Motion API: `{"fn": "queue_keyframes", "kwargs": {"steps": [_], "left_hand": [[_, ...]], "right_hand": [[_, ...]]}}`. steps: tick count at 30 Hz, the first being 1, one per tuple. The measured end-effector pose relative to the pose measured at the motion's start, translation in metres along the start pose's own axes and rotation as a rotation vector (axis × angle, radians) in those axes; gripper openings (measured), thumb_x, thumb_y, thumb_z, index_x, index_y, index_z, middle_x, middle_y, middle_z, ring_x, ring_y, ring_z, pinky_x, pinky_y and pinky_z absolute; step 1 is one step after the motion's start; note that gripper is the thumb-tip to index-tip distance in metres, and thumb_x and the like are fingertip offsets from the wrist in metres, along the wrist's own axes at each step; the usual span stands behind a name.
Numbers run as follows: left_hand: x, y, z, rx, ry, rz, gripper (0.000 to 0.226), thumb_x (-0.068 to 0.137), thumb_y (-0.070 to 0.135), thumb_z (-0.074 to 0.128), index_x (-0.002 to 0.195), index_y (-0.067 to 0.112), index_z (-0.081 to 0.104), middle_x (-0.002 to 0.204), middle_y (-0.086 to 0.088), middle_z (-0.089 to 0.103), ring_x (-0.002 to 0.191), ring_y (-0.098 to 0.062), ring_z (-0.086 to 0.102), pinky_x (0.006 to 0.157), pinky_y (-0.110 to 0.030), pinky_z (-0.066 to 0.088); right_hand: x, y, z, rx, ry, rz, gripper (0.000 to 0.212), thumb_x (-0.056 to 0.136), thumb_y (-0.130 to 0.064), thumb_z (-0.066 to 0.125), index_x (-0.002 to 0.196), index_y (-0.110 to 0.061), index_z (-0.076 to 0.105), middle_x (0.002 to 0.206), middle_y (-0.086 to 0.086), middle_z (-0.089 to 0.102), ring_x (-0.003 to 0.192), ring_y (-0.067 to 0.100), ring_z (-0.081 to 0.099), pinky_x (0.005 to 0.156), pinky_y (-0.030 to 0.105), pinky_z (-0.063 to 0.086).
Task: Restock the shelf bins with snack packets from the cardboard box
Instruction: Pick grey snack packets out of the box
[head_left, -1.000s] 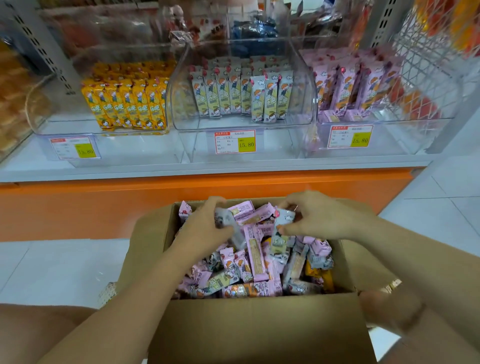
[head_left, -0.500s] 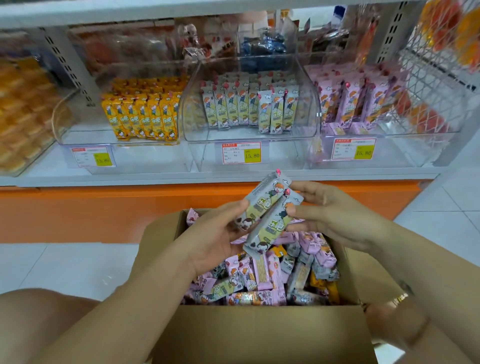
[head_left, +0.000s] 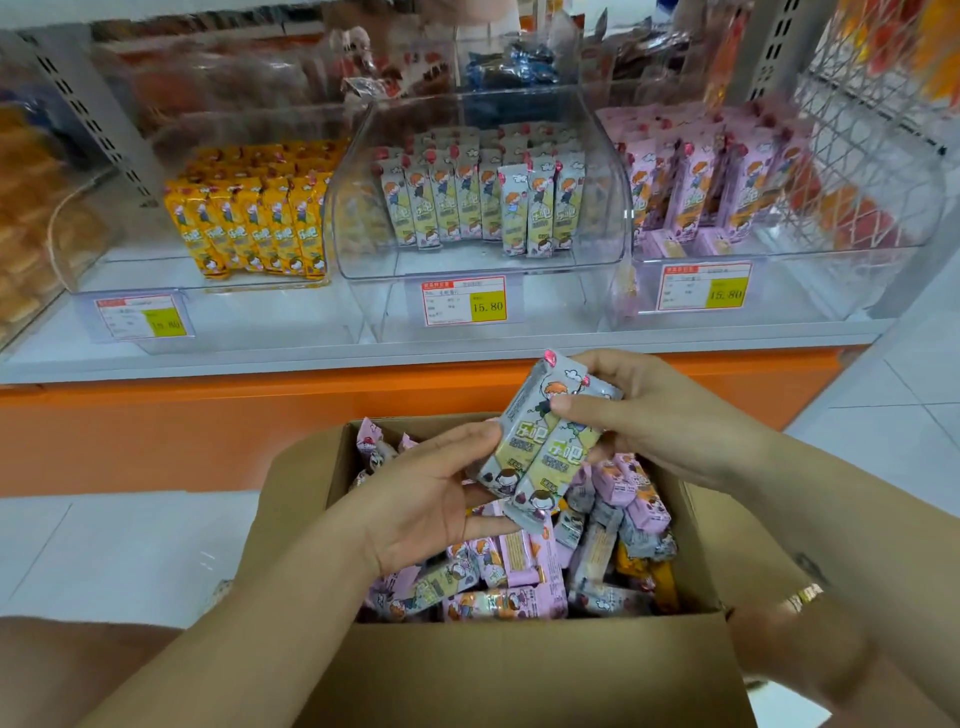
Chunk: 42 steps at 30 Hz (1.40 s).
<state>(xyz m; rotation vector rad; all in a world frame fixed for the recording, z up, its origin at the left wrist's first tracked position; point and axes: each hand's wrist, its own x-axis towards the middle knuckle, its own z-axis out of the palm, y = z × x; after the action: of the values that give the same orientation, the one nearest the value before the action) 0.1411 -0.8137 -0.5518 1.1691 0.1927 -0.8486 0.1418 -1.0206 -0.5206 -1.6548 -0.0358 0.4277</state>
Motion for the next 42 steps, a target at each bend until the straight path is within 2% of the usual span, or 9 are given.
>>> {"fn": "queue_keyframes", "kwargs": {"steps": [4, 9, 12, 20, 23, 29, 32, 36, 42], "left_hand": [[0.009, 0.0, -0.006, 0.242, 0.022, -0.007, 0.032, 0.086, 0.03, 0.058, 0.116, 0.017, 0.063, 0.109, 0.002, 0.07, 0.1, -0.018, 0.068, 0.086, -0.041, 0.056], [0.031, -0.023, -0.038, 1.329, 0.105, -0.035, 0.026, 0.098, 0.032, 0.051, 0.123, 0.026, 0.053, 0.115, 0.007, 0.058, 0.103, -0.014, 0.058, 0.089, -0.03, 0.048], [0.042, -0.048, -0.054, 1.469, 0.04, -0.139, 0.03, 0.097, 0.029, 0.054, 0.126, 0.023, 0.051, 0.124, 0.003, 0.056, 0.106, -0.014, 0.056, 0.094, -0.033, 0.047], [0.053, -0.079, -0.07, 1.748, -0.028, -0.118, 0.038, 0.091, 0.022, 0.061, 0.124, 0.02, 0.043, 0.132, -0.009, 0.043, 0.106, -0.025, 0.053, 0.084, -0.039, 0.047], [0.051, -0.082, -0.069, 1.714, -0.042, -0.134, 0.042, 0.091, 0.012, 0.06, 0.126, 0.021, 0.04, 0.141, -0.012, 0.03, 0.103, -0.029, 0.056, 0.083, -0.043, 0.048], [0.035, -0.034, -0.054, 1.413, 0.123, 0.002, 0.044, 0.089, 0.026, 0.065, 0.129, 0.027, 0.046, 0.116, 0.007, 0.048, 0.091, -0.015, 0.061, 0.079, -0.031, 0.053], [0.017, 0.002, -0.042, 1.252, 0.192, 0.14, 0.042, 0.086, 0.027, 0.068, 0.125, 0.031, 0.05, 0.114, 0.012, 0.051, 0.094, -0.012, 0.062, 0.074, -0.027, 0.056], [0.003, 0.026, -0.034, 0.835, 0.264, 0.334, 0.036, 0.085, 0.016, 0.068, 0.11, 0.038, 0.057, 0.109, 0.008, 0.054, 0.095, -0.009, 0.06, 0.082, -0.025, 0.05], [0.003, 0.021, -0.013, 0.133, 0.191, 0.375, 0.03, 0.085, -0.003, 0.057, 0.108, 0.015, 0.062, 0.1, -0.005, 0.058, 0.09, -0.017, 0.061, 0.089, -0.031, 0.052]], "right_hand": [[0.006, -0.002, -0.002, -0.244, 0.006, -0.031, 0.019, 0.083, -0.017, 0.07, 0.098, -0.017, 0.06, 0.081, -0.002, 0.071, 0.062, 0.007, 0.063, 0.052, 0.016, 0.046], [0.008, 0.017, 0.004, -0.864, -0.018, -0.102, 0.033, 0.084, -0.029, 0.069, 0.115, -0.026, 0.057, 0.1, -0.007, 0.066, 0.084, 0.002, 0.062, 0.076, 0.025, 0.051], [0.006, 0.022, 0.006, -0.964, -0.062, -0.047, 0.039, 0.086, -0.032, 0.067, 0.122, -0.023, 0.056, 0.116, -0.001, 0.064, 0.105, 0.019, 0.059, 0.091, 0.042, 0.047], [0.004, 0.025, 0.003, -1.054, -0.108, 0.007, 0.049, 0.087, -0.036, 0.065, 0.132, -0.024, 0.049, 0.132, -0.005, 0.054, 0.121, 0.015, 0.048, 0.097, 0.031, 0.039], [0.005, 0.026, 0.004, -1.08, -0.111, 0.011, 0.048, 0.087, -0.037, 0.065, 0.131, -0.024, 0.049, 0.132, -0.004, 0.055, 0.121, 0.016, 0.047, 0.098, 0.032, 0.039], [0.003, 0.021, -0.001, -1.034, -0.103, 0.036, 0.053, 0.087, -0.037, 0.065, 0.135, -0.023, 0.047, 0.138, -0.003, 0.05, 0.122, 0.017, 0.05, 0.099, 0.029, 0.04], [0.003, 0.016, -0.008, -1.021, -0.079, 0.017, 0.047, 0.086, -0.037, 0.066, 0.129, -0.023, 0.052, 0.121, -0.007, 0.058, 0.11, 0.012, 0.054, 0.084, 0.024, 0.039], [0.002, 0.01, -0.013, -0.839, -0.081, 0.004, 0.023, 0.085, -0.031, 0.069, 0.105, -0.024, 0.061, 0.08, -0.016, 0.06, 0.069, -0.006, 0.057, 0.061, 0.012, 0.041], [-0.005, 0.0, -0.015, -0.534, -0.007, -0.013, 0.026, 0.084, -0.028, 0.069, 0.108, -0.019, 0.065, 0.095, 0.0, 0.071, 0.074, 0.013, 0.068, 0.071, 0.03, 0.057]]}}
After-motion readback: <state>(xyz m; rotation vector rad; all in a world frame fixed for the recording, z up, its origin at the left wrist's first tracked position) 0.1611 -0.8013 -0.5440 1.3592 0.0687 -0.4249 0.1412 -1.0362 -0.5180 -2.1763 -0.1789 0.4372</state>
